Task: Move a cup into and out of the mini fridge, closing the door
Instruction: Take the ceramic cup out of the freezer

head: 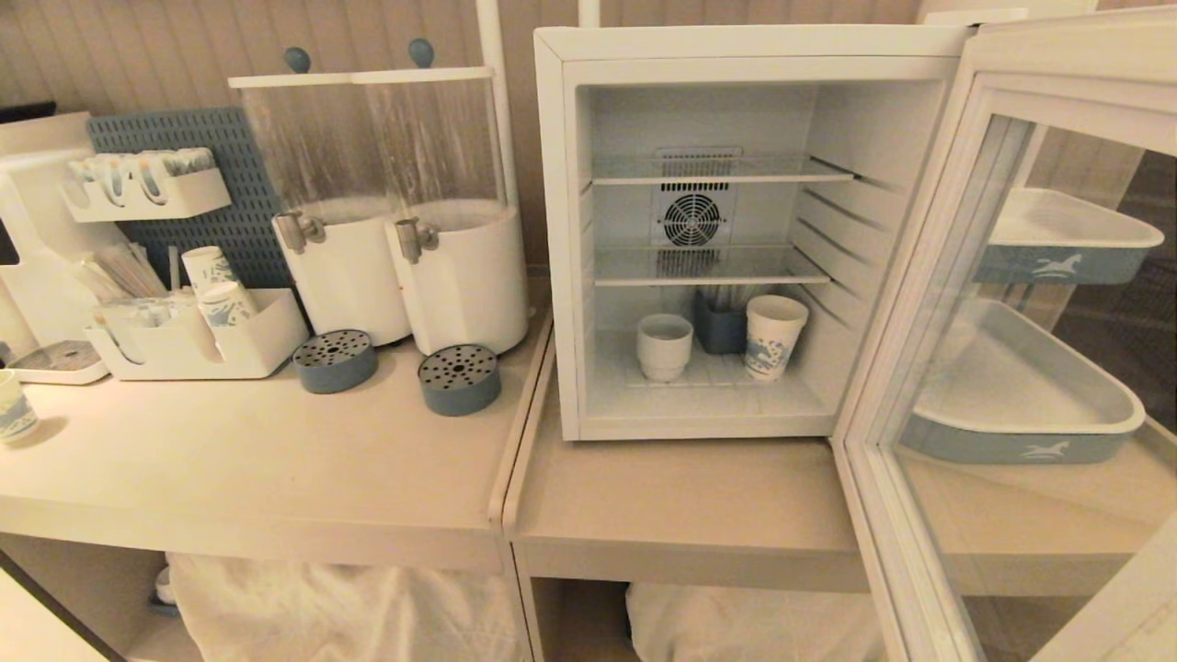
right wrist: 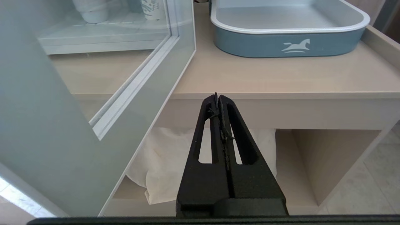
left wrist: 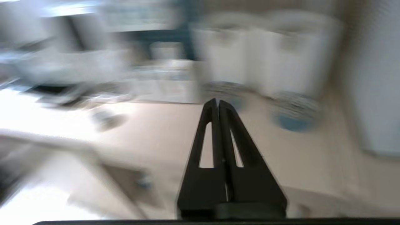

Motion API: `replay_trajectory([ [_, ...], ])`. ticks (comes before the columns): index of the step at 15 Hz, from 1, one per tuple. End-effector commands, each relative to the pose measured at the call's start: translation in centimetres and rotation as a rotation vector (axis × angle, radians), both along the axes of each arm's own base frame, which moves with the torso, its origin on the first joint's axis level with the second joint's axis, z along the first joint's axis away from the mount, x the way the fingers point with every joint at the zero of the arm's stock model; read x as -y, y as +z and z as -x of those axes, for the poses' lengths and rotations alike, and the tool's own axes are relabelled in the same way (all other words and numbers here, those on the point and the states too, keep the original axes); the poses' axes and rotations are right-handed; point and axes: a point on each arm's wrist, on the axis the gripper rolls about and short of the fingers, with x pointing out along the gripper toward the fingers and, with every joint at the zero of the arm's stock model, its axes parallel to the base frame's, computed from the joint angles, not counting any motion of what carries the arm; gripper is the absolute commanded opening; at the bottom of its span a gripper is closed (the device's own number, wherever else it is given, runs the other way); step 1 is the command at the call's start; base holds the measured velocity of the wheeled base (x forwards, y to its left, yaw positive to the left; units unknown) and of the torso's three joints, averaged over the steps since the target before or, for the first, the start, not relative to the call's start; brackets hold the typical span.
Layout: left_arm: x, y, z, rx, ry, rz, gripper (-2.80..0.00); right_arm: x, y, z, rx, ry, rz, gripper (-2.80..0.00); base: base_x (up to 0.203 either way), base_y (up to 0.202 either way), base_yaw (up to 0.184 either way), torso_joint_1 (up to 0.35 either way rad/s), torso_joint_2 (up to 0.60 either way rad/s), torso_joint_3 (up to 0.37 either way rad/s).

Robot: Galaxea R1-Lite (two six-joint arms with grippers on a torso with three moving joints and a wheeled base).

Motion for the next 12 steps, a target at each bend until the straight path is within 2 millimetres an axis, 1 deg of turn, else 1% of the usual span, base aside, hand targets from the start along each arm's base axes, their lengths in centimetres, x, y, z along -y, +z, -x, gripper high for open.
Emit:
replay_trajectory([
  [1,-1.7,-1.2,6.8,0.135,0.154,0.038,-2.8,0.0,0.0,0.0,-0.001,0.0,0.0,-2.8,0.0,0.0,0.0,0.0,0.0,0.0],
  [2,-1.5,-2.2,8.7,0.133,0.2,0.038,-2.8,0.0,0.0,0.0,-0.001,0.0,0.0,-2.8,0.0,0.0,0.0,0.0,0.0,0.0],
  [3,-1.2,-3.1,9.8,0.101,0.208,0.044,-2.8,0.0,0.0,0.0,-0.001,0.0,0.0,-2.8,0.0,0.0,0.0,0.0,0.0,0.0],
  [4,-0.4,-3.9,11.2,0.055,0.172,0.066,-2.8,0.0,0.0,0.0,-0.002,0.0,0.0,-2.8,0.0,0.0,0.0,0.0,0.0,0.0],
  [5,1.0,-4.8,13.2,0.015,0.034,0.1,-2.8,0.0,0.0,0.0,-0.002,0.0,0.0,-2.8,0.0,0.0,0.0,0.0,0.0,0.0],
  [6,2.4,-5.6,14.7,-0.022,-0.137,0.135,-2.8,0.0,0.0,0.0,-0.001,0.0,0.0,-2.8,0.0,0.0,0.0,0.0,0.0,0.0],
  [7,3.4,-6.0,16.2,-0.046,-0.26,0.17,-2.8,0.0,0.0,0.0,-0.001,0.0,0.0,-2.8,0.0,0.0,0.0,0.0,0.0,0.0],
  [8,3.7,-5.9,17.0,-0.055,-0.36,0.188,-2.8,0.0,0.0,0.0,-0.001,0.0,0.0,-2.8,0.0,0.0,0.0,0.0,0.0,0.0],
  [10,2.0,-5.8,18.4,-0.082,-0.473,0.211,-2.8,0.0,0.0,0.0,-0.001,0.0,0.0,-2.8,0.0,0.0,0.0,0.0,0.0,0.0],
  [11,1.6,-6.1,19.0,-0.077,-0.493,0.206,-2.8,0.0,0.0,0.0,-0.002,0.0,0.0,-2.8,0.0,0.0,0.0,0.0,0.0,0.0],
  [12,1.5,-7.6,19.7,-0.069,-0.496,0.189,-2.8,0.0,0.0,0.0,-0.003,0.0,0.0,-2.8,0.0,0.0,0.0,0.0,0.0,0.0],
])
